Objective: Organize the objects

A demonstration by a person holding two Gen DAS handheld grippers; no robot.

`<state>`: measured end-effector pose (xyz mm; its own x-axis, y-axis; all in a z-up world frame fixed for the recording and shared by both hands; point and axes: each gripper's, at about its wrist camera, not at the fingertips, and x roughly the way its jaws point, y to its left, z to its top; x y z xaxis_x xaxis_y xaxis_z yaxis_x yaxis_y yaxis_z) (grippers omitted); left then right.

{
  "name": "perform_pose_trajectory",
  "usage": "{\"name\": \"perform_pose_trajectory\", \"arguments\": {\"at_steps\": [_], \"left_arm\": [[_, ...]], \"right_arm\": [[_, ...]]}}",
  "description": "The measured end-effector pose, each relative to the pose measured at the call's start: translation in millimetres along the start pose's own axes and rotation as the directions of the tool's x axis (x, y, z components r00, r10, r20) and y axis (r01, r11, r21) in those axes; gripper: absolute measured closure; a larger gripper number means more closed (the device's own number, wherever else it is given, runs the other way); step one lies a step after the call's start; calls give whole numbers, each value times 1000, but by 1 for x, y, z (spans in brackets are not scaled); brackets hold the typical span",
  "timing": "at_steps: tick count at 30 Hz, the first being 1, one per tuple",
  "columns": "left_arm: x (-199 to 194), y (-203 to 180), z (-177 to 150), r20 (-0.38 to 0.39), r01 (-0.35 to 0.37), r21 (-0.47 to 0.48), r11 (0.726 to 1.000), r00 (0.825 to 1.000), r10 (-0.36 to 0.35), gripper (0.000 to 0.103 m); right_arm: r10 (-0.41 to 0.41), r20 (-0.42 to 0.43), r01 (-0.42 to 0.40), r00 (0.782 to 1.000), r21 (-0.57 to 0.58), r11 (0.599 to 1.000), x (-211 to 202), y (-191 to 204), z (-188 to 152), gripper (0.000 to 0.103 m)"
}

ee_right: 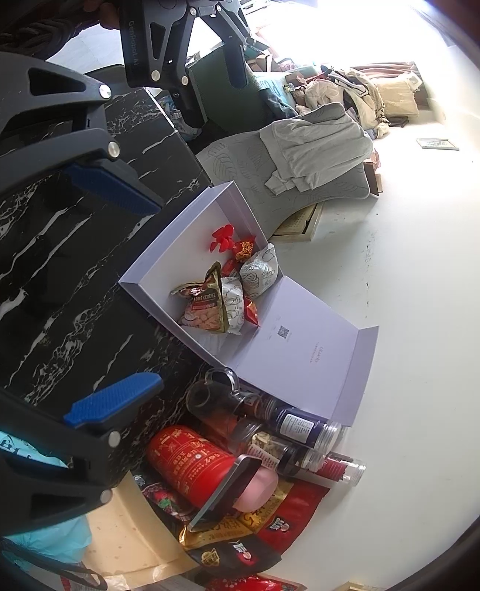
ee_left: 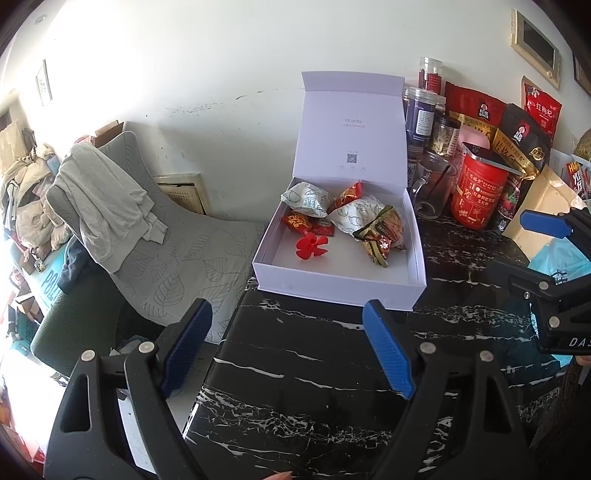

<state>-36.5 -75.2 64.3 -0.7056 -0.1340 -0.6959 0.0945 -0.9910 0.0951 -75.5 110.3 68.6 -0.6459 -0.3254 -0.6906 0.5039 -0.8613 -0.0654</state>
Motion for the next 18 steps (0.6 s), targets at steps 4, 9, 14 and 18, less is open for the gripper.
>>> {"name": "perform_pose_trajectory", "arguments": {"at_steps": [4,9,14,18], "left_arm": [[0,0,-1,0,0,0,1000,1000,0,20],[1,-1,-1,-5,12,4,1000,1000,-11,20],[1,0,-2,-3,12,2,1000,1000,-12,20],[2,3,-3,-8,22,-4,1000,1000,-22,20]], "right_arm": [[-2,-2,2,1000,0,1000,0,1,0,15],[-1,-5,1,1000,-3,1000,2,0,-1,15],[-3,-5,3,1000,-4,1000,3,0,-1,15],[-8,-7,8,1000,-6,1000,4,2,-2,15]]}}
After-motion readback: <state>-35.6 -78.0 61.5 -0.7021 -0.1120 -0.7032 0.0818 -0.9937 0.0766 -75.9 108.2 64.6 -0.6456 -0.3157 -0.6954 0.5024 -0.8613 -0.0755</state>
